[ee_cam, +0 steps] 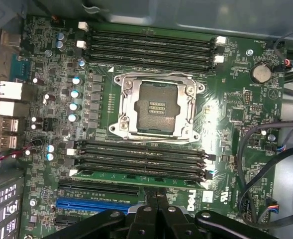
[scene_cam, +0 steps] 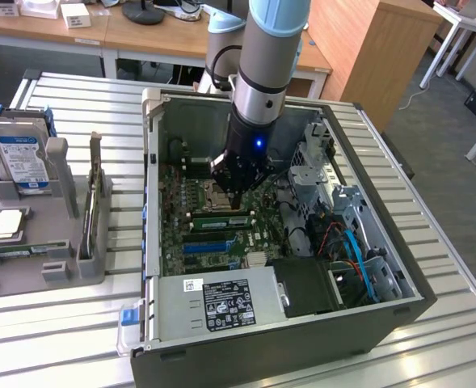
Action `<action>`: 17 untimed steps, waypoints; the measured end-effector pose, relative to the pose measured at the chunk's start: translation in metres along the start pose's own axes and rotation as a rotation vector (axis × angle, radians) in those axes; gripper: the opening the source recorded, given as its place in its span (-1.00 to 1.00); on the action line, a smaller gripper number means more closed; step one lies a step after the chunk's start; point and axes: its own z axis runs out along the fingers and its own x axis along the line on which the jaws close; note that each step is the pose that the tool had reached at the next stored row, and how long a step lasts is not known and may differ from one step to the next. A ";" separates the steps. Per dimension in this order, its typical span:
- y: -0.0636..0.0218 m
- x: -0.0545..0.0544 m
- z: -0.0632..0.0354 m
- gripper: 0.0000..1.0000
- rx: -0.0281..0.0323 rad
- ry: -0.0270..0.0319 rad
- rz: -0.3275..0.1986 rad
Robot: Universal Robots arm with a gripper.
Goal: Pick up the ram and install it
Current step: 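Press down the ram until it locks into place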
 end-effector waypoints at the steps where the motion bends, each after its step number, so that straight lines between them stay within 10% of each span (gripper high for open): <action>1: 0.0001 0.000 0.0001 -0.79 -0.0002 -0.0001 0.000; 17: 0.0022 0.006 0.0001 -0.79 -0.0001 0.0000 0.001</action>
